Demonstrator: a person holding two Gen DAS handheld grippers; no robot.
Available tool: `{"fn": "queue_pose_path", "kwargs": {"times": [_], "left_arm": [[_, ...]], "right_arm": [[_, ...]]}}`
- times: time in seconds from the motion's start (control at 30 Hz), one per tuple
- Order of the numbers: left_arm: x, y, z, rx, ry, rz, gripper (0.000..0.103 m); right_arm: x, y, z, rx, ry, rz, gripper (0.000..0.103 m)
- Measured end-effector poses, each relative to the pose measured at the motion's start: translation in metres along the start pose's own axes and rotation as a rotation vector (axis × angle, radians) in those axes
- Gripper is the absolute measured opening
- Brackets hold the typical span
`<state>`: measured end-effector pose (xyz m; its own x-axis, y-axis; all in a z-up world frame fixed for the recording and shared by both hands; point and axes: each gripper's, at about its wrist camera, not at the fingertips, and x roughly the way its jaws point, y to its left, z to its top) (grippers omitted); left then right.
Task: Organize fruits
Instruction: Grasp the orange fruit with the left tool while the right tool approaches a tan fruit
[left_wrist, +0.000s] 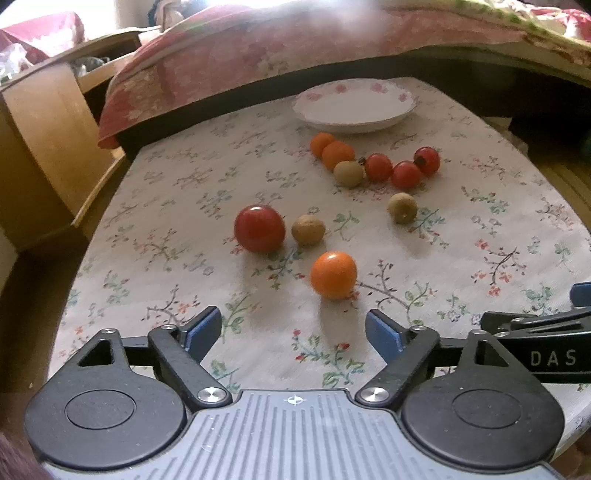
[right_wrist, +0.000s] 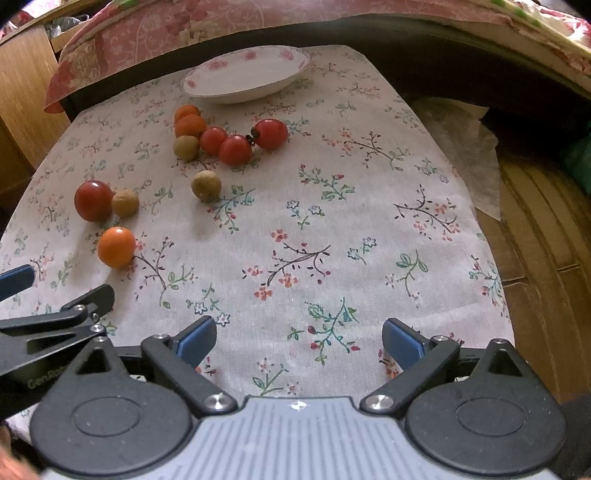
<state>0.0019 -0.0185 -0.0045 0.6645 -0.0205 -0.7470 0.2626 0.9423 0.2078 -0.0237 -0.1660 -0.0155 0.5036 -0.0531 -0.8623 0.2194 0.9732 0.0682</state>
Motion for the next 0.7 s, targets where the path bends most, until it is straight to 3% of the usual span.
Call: {"fn": "queue_pose_path", "kwargs": {"times": [0.7], "left_arm": [[0.028,-0.015,0.013,0.099,-0.020,-0.079,0.055]], "right_arm": [[0.009,0.002,0.025,-0.066,-0.032,0.013,0.093]]}}
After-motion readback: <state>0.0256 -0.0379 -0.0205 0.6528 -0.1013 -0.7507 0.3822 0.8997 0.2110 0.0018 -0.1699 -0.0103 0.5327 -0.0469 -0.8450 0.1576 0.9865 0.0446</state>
